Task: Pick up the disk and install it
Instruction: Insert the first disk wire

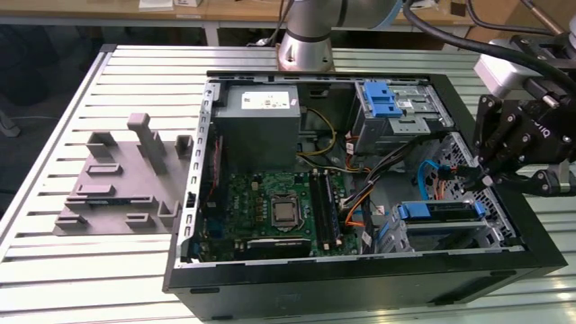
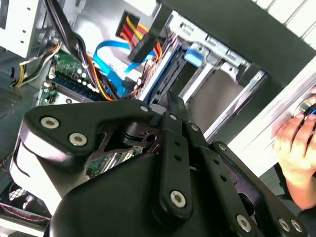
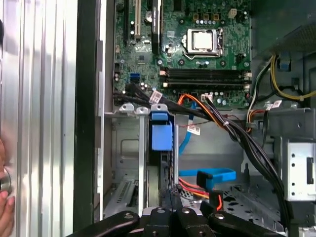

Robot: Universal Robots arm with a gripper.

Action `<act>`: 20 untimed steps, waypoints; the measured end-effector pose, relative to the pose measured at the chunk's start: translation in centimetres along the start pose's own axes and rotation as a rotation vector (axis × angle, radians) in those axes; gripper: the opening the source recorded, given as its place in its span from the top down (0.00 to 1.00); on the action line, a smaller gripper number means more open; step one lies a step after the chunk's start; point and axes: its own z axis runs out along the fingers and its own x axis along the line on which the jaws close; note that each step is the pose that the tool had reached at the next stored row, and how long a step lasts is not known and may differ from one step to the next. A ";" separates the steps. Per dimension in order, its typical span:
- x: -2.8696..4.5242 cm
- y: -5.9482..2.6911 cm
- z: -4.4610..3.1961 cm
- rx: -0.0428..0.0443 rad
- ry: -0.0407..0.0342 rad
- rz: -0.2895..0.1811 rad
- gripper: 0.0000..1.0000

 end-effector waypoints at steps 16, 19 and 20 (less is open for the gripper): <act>-2.13 -1.12 0.23 0.0009 -0.0014 0.044 0.89; -2.93 -1.30 0.33 0.0008 -0.0014 0.045 0.89; -3.01 -1.35 0.36 0.0009 -0.0016 0.050 0.89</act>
